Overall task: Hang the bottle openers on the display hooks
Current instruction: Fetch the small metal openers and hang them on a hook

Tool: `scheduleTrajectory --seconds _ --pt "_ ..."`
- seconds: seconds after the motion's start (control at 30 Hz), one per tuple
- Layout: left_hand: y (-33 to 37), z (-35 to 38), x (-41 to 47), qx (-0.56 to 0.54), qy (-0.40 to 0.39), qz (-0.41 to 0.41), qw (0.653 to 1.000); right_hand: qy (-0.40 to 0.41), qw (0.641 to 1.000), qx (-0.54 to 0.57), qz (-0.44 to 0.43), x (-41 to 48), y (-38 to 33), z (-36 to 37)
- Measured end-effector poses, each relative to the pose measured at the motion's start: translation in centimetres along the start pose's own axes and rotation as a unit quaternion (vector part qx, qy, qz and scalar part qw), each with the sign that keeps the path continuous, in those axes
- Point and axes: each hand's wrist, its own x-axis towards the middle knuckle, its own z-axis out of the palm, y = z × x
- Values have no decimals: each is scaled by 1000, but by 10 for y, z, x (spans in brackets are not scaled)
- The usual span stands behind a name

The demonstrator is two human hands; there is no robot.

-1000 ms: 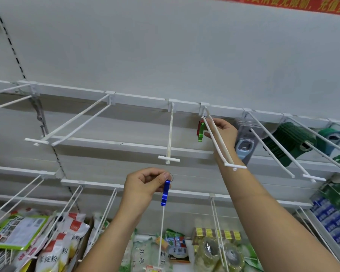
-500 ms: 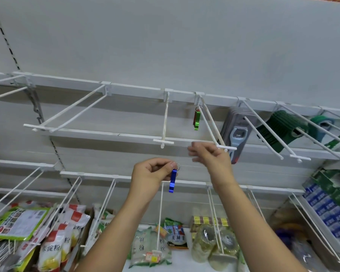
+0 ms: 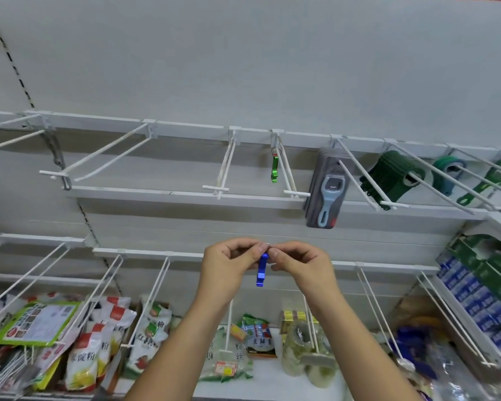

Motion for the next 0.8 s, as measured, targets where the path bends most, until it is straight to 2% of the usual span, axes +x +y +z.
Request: scheduleTrajectory --seconds 0.23,0.8 --pt "2 -9 -12 -12 27 1 1000 5 1000 12 -16 -5 -17 -6" --pt "-8 -26 -27 10 7 -18 1000 41 986 72 -143 -5 -80 -2"
